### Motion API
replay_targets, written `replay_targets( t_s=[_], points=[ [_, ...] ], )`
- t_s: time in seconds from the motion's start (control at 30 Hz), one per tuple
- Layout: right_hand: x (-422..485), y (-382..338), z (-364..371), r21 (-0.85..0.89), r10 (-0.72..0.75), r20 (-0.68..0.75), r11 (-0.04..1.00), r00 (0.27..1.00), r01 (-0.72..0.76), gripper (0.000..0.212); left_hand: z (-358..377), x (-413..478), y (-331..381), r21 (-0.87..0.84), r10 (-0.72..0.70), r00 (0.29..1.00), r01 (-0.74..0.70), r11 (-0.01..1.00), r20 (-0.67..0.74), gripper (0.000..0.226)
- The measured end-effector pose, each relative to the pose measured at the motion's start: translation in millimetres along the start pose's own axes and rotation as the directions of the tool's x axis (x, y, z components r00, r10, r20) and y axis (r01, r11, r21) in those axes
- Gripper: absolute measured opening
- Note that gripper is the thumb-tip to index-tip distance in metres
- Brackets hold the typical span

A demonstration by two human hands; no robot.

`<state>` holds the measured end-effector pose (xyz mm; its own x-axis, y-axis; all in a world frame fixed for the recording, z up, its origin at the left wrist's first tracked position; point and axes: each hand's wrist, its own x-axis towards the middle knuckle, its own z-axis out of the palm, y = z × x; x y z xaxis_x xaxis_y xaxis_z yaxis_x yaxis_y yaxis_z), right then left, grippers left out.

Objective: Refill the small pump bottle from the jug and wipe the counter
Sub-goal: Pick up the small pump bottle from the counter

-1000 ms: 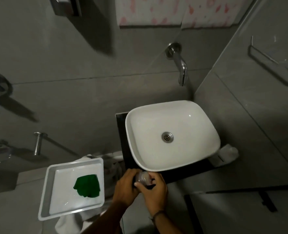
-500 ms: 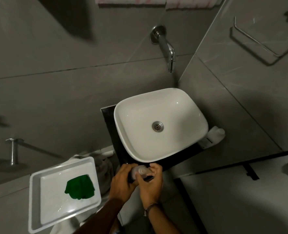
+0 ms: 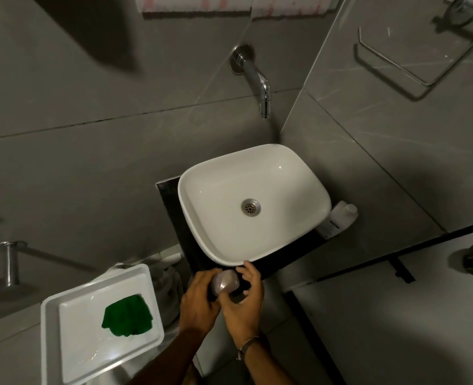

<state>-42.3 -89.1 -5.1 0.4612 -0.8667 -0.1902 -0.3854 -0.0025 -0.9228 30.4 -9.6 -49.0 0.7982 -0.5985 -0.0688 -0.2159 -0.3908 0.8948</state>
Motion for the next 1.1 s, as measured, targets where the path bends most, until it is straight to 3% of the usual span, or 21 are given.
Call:
replay_targets(
  t_s=[0.13, 0.27, 0.67, 0.8, 0.93, 1.03, 1.1],
  points=[
    [3, -4, 2, 0.005, -0.018, -0.077, 1.000, 0.997, 0.018, 0.073, 2, 1, -3, 0.004, -0.012, 1.000, 0.012, 1.000, -0.005, 0.048],
    [-1, 0, -1, 0.021, 0.018, -0.007, 1.000, 1.000, -0.018, 0.082, 4, 1, -4, 0.011, -0.017, 1.000, 0.017, 1.000, 0.002, 0.055],
    [-6, -6, 14, 0.064, 0.034, -0.155, 0.998, 0.987, -0.024, 0.077, 8, -3, -2, -0.019, -0.015, 0.998, 0.014, 1.000, -0.061, 0.039],
    [0, -4, 14, 0.173, 0.055, -0.184, 0.985, 0.981, -0.023, 0.054, 9, -4, -1, -0.012, -0.046, 0.998, 0.046, 0.999, -0.043, 0.050],
    [3, -9, -11, 0.312, 0.097, -0.181, 0.949, 0.979, -0.036, 0.047, 10, -5, 6, -0.040, -0.075, 0.995, 0.072, 0.997, -0.067, 0.053],
    [21, -8, -45, 0.521, 0.191, -0.269, 0.853, 0.944, -0.024, 0.036, 15, -7, 9, -0.060, -0.115, 0.988, 0.109, 0.992, -0.106, 0.056],
    [41, 0, -67, 0.649, 0.329, -0.269, 0.756, 0.905, -0.082, 0.028, 18, -8, 10, -0.068, -0.138, 0.984, 0.131, 0.989, -0.116, 0.060]
  ],
)
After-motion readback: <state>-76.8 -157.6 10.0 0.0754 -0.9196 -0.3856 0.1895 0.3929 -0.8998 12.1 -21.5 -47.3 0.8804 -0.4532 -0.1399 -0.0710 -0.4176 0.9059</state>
